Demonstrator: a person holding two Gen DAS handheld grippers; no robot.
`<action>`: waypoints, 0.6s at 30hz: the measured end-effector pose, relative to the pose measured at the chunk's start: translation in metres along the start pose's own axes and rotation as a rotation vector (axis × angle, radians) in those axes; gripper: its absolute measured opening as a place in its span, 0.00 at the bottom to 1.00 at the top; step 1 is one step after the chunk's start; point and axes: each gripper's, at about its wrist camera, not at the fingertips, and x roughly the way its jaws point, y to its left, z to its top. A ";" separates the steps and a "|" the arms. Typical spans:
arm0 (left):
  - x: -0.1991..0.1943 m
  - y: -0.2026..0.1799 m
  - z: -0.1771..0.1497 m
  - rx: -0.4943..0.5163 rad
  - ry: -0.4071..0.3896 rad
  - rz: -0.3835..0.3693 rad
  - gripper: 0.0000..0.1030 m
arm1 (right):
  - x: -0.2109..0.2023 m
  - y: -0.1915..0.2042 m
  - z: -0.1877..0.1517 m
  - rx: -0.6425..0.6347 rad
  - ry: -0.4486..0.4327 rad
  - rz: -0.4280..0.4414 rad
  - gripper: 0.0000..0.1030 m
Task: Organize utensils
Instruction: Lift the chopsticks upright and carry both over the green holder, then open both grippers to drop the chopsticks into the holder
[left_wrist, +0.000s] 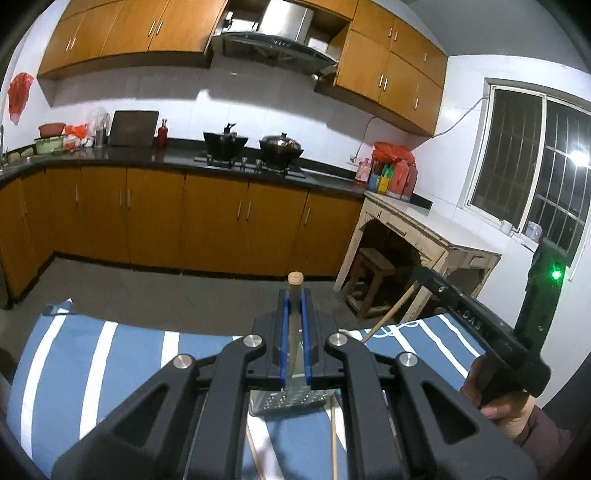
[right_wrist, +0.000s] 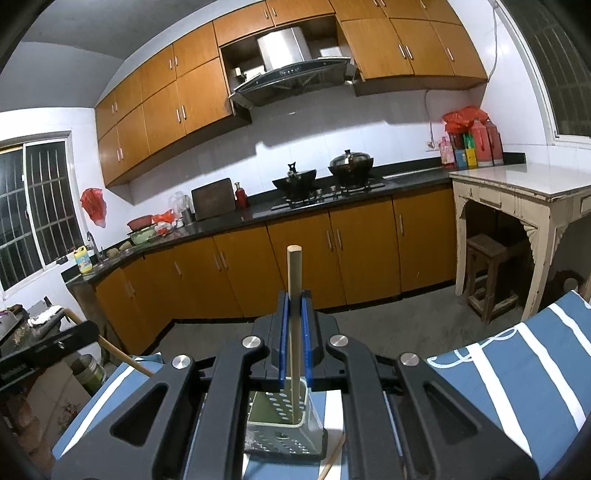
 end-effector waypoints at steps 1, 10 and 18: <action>0.002 0.002 -0.001 -0.002 0.007 0.001 0.07 | 0.000 0.000 -0.001 -0.001 0.004 0.000 0.08; -0.001 0.014 -0.010 -0.023 0.020 0.037 0.19 | -0.013 -0.004 -0.002 0.003 -0.019 -0.019 0.45; -0.030 0.020 -0.013 -0.048 -0.029 0.062 0.33 | -0.045 -0.012 -0.006 0.001 -0.026 -0.050 0.46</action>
